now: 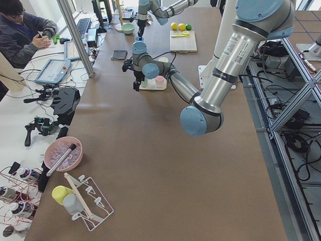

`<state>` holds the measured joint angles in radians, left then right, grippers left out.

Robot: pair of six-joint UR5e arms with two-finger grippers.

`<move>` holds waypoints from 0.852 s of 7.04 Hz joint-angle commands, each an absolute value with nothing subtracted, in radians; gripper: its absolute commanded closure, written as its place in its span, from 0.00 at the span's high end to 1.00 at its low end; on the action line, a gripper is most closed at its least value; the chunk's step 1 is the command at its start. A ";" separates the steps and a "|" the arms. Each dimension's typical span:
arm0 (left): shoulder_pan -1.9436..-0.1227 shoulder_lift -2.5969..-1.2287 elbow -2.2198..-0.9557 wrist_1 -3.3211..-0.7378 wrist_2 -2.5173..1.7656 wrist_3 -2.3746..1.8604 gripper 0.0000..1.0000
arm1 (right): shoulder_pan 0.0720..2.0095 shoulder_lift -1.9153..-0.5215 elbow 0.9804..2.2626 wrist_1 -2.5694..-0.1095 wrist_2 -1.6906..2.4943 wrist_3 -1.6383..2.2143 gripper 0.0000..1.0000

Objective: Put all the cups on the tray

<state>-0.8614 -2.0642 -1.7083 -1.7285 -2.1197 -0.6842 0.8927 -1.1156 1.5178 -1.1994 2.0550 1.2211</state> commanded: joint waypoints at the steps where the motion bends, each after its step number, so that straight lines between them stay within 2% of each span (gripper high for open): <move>1: -0.940 -2.013 -1.709 -1.721 -2.129 -0.573 0.98 | 0.702 -0.896 1.532 -1.445 1.874 1.522 0.00; 4: -1.048 -1.939 -1.706 -1.720 -2.210 -0.442 0.98 | 0.592 -0.825 1.529 -1.493 1.818 1.608 0.00; 5: -1.048 -1.934 -1.706 -1.721 -2.210 -0.442 0.98 | 0.592 -0.828 1.529 -1.491 1.816 1.605 0.32; 6: -1.048 -1.928 -1.706 -1.721 -2.210 -0.442 0.98 | 0.601 -0.830 1.529 -1.491 1.816 1.595 0.69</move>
